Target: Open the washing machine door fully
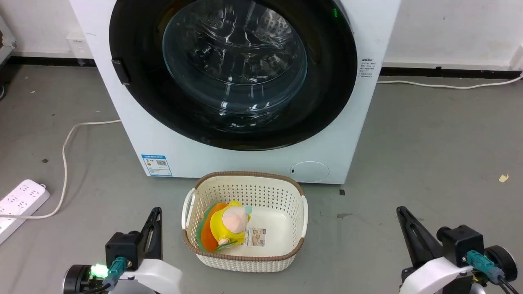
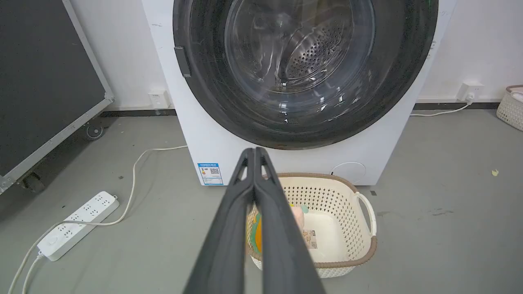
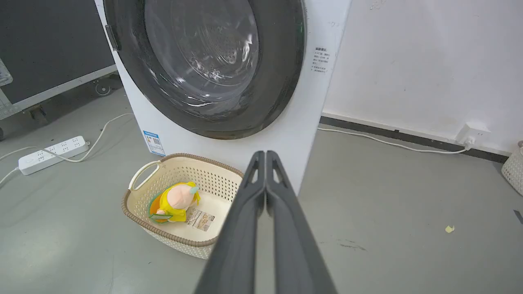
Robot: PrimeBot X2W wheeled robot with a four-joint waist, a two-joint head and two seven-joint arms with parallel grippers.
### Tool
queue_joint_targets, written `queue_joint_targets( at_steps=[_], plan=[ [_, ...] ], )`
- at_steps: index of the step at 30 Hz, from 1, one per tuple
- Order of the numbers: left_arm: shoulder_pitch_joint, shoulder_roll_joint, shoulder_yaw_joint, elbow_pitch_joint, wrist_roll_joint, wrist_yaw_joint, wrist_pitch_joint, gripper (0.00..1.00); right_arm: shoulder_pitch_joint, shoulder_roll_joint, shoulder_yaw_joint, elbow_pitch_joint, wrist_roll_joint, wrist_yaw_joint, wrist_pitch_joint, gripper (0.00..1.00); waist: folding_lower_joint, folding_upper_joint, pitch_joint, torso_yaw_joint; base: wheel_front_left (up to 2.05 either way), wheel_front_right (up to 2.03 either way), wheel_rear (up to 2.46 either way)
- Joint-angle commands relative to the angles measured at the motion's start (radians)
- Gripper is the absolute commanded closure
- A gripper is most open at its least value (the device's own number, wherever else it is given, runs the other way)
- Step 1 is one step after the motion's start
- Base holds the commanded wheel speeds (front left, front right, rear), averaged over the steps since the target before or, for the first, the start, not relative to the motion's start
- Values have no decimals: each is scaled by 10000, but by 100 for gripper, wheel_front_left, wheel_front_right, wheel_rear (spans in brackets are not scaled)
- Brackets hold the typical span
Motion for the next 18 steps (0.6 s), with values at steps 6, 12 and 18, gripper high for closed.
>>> queue_joint_targets(
  at_steps=[6,12,18],
  plan=[
    [-150,14,-1,-39,30,28,3,100,-139,53,-9,-49,-76,-9,5,100,0,-1,0,0,0,0,0],
    [-150,14,-1,-39,30,28,3,100,-139,53,-9,-49,-76,-9,5,100,0,-1,0,0,0,0,0],
    [-150,14,-1,-39,30,28,3,100,-139,53,-9,-49,-76,-9,5,100,0,-1,0,0,0,0,0]
  ],
)
